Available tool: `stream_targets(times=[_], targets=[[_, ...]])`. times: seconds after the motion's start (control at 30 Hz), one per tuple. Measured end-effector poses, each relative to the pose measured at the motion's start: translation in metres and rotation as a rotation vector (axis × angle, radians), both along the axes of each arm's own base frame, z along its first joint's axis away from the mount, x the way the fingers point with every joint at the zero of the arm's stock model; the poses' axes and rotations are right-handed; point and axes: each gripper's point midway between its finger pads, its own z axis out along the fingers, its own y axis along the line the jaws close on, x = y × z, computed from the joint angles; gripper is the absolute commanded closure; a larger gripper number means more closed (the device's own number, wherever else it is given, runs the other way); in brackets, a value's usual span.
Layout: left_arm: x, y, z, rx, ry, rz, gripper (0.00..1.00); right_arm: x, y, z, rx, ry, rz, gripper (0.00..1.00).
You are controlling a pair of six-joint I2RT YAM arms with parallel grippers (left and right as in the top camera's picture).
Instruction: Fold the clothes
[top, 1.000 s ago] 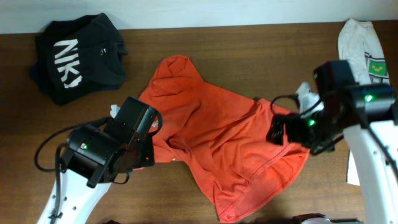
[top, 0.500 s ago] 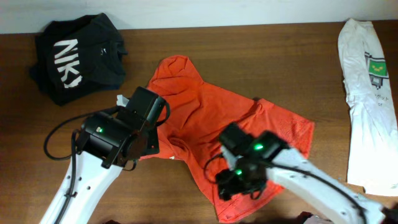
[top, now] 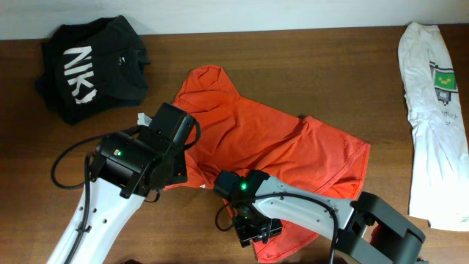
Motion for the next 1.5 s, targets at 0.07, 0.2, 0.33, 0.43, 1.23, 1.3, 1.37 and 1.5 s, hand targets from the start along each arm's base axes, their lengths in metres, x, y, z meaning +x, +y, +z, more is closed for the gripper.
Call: stream_targets(times=[0.07,0.2,0.33,0.43,1.23,1.3,1.37,1.5], targets=[[-0.001,0.0,0.0,0.001,0.003,0.0,0.99,0.001,-0.007,-0.004,-0.029,-0.017,0.002,0.19],[-0.001,0.0,0.0,0.002,0.003,0.0,0.99,0.012,-0.014,-0.02,-0.036,-0.078,-0.008,0.22],[0.0,0.003,-0.001,-0.018,0.014,0.018,0.99,0.011,-0.021,-0.029,-0.039,-0.081,-0.018,0.36],[0.001,0.01,-0.002,-0.042,0.028,0.051,0.99,0.011,-0.025,-0.029,-0.042,-0.089,-0.03,0.76],[-0.013,0.012,0.099,-0.146,-0.165,-0.045,0.05,0.129,-0.177,0.242,0.172,-0.615,-0.545,0.96],[-0.023,0.005,0.071,-0.161,-0.054,-0.073,0.03,0.133,-0.187,0.239,0.147,-0.614,-0.564,0.96],[-0.034,-0.002,0.03,-0.167,0.089,-0.088,0.03,0.137,-0.194,0.235,0.129,-0.609,-0.58,0.96],[-0.063,-0.02,-0.06,-0.208,0.352,-0.112,0.03,0.146,-0.208,0.227,0.097,-0.583,-0.609,0.96]])
